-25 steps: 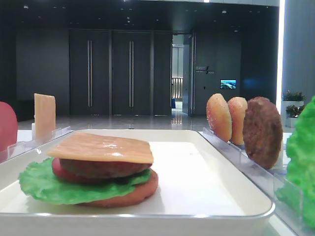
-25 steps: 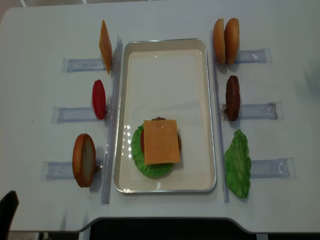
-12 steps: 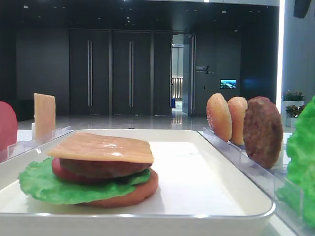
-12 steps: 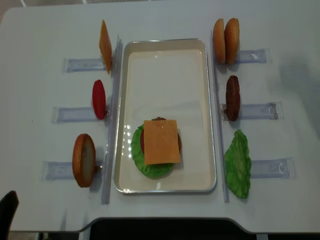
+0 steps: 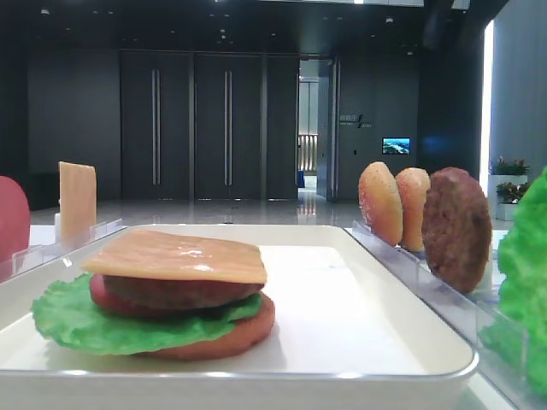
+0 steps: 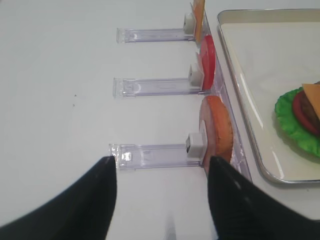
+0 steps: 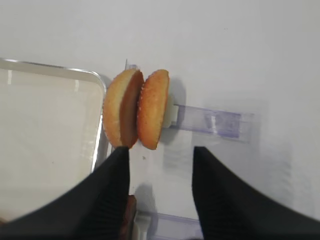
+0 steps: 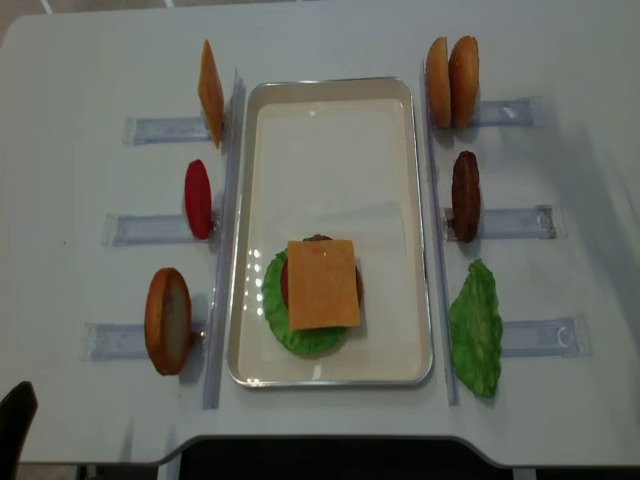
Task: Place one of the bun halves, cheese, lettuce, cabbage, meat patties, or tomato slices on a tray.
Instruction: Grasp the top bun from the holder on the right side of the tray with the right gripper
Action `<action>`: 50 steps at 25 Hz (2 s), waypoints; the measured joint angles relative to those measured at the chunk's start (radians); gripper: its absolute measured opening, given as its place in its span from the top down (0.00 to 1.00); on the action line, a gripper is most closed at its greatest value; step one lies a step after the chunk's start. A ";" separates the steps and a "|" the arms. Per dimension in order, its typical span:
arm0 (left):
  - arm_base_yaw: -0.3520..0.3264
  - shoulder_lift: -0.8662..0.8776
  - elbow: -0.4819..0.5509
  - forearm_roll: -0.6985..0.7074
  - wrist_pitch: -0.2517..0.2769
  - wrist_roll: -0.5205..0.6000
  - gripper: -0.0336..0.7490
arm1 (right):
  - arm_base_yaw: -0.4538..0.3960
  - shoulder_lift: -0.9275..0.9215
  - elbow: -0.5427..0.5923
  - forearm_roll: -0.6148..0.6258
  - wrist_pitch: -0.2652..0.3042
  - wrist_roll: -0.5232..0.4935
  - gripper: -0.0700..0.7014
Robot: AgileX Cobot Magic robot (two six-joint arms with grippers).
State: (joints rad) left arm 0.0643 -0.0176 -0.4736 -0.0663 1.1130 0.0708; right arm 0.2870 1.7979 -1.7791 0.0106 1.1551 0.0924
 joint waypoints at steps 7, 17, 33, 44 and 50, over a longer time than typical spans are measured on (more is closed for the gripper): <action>0.000 0.000 0.000 0.000 0.000 0.000 0.39 | 0.026 0.054 -0.022 0.001 0.003 0.046 0.53; 0.000 0.000 0.000 0.000 0.000 0.000 0.39 | 0.076 0.058 -0.023 -0.011 -0.062 0.118 0.49; 0.000 0.000 0.000 0.000 0.000 0.000 0.39 | 0.166 0.146 -0.023 -0.076 -0.139 0.136 0.41; 0.000 0.000 0.000 0.000 0.000 0.000 0.39 | 0.166 0.214 -0.023 -0.098 -0.162 0.136 0.41; 0.000 0.000 0.000 -0.003 0.000 0.000 0.39 | 0.160 0.242 -0.023 -0.098 -0.162 0.136 0.41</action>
State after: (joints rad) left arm 0.0643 -0.0176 -0.4736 -0.0694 1.1130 0.0708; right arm 0.4470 2.0400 -1.8022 -0.0871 0.9929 0.2286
